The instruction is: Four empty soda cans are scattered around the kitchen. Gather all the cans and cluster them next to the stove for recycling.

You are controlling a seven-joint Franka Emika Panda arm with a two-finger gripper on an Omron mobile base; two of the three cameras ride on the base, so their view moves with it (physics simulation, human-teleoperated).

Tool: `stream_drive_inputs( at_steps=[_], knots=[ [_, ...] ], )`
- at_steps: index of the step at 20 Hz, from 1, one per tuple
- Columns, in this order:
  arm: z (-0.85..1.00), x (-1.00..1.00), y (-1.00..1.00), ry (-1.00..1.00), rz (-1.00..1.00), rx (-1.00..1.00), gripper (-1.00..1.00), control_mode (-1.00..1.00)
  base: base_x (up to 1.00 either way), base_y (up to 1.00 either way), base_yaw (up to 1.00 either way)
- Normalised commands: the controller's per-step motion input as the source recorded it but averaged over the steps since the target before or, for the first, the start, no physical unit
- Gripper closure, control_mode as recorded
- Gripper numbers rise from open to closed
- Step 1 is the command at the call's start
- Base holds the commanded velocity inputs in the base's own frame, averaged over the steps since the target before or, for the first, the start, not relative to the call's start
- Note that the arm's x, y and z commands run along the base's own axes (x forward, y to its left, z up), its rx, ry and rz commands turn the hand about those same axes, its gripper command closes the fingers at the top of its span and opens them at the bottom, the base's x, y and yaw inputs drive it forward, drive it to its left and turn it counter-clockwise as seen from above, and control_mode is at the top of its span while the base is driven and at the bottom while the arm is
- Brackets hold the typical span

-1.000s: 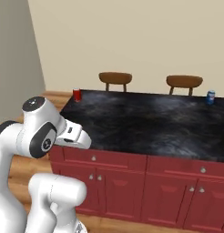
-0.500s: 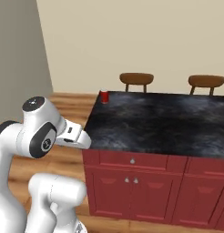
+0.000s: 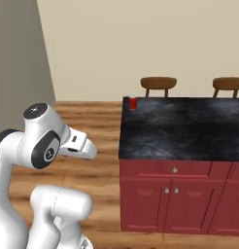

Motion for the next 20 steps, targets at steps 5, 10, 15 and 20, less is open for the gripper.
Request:
stream_drive_inputs(
  at_steps=[5,10,15,20],
  knots=[
    [0.0,0.0,0.0,0.0,0.0,0.0,-1.0,1.0,0.0,0.73,-0.28],
    [0.0,0.0,0.0,0.0,0.0,0.0,-1.0,1.0,0.01,0.71,-0.31],
    [0.0,0.0,0.0,0.0,0.0,0.0,-1.0,1.0,0.15,0.63,-0.35],
    [0.0,0.0,0.0,0.0,0.0,0.0,-1.0,1.0,0.26,0.62,-0.35]
  ],
)
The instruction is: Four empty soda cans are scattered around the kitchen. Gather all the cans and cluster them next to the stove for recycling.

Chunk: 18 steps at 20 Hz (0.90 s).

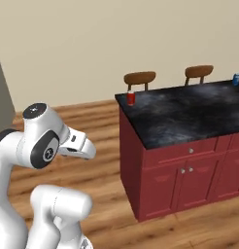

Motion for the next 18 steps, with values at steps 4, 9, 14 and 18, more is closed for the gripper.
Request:
stream_drive_inputs(
  at_steps=[4,9,14,18],
  knots=[
    [0.0,0.0,0.0,0.0,0.0,0.0,-1.0,1.0,0.34,0.6,-0.34],
    [0.0,0.0,0.0,0.0,0.0,0.0,-1.0,1.0,0.31,0.62,-0.34],
    [0.0,0.0,0.0,0.0,0.0,0.0,-1.0,1.0,0.23,0.62,-0.35],
    [0.0,0.0,0.0,0.0,0.0,0.0,-1.0,1.0,0.23,0.61,-0.34]
  ],
)
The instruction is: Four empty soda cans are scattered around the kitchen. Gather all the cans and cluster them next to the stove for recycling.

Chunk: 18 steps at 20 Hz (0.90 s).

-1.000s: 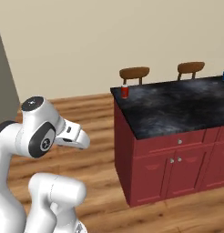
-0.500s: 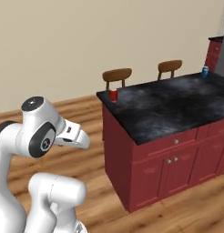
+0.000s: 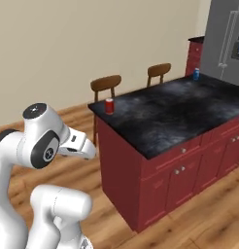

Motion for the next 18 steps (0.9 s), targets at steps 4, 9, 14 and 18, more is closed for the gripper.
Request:
stream_drive_inputs(
  at_steps=[4,9,14,18],
  knots=[
    [0.0,0.0,0.0,0.0,0.0,0.0,-1.0,1.0,0.19,0.69,-0.35],
    [0.0,0.0,0.0,0.0,0.0,0.0,-1.0,1.0,0.15,0.72,-0.35],
    [0.0,0.0,0.0,0.0,0.0,0.0,-1.0,1.0,0.09,0.66,-0.33],
    [0.0,0.0,0.0,0.0,0.0,0.0,-1.0,1.0,0.14,0.6,-0.3]
  ],
)
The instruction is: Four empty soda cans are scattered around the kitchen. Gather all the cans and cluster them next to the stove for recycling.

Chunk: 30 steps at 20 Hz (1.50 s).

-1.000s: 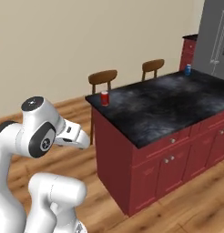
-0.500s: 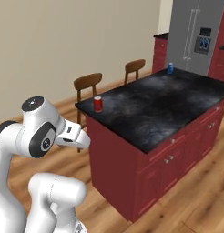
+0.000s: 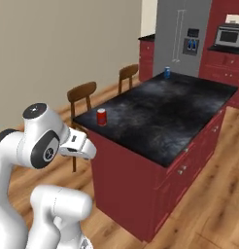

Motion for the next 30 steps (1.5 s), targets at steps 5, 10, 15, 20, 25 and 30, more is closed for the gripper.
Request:
stream_drive_inputs(
  at_steps=[5,10,15,20,25,30],
  knots=[
    [0.0,0.0,0.0,0.0,0.0,0.0,-1.0,1.0,0.17,0.54,-0.28],
    [0.0,0.0,0.0,0.0,0.0,0.0,-1.0,1.0,0.19,0.53,-0.28],
    [0.0,0.0,0.0,0.0,0.0,0.0,-1.0,1.0,0.18,0.48,-0.26],
    [0.0,0.0,0.0,0.0,0.0,0.0,-1.0,1.0,0.26,0.42,-0.23],
    [0.0,0.0,0.0,0.0,0.0,0.0,-1.0,1.0,0.28,0.37,-0.22],
    [0.0,0.0,0.0,0.0,0.0,0.0,-1.0,1.0,0.33,0.28,-0.19]
  ],
)
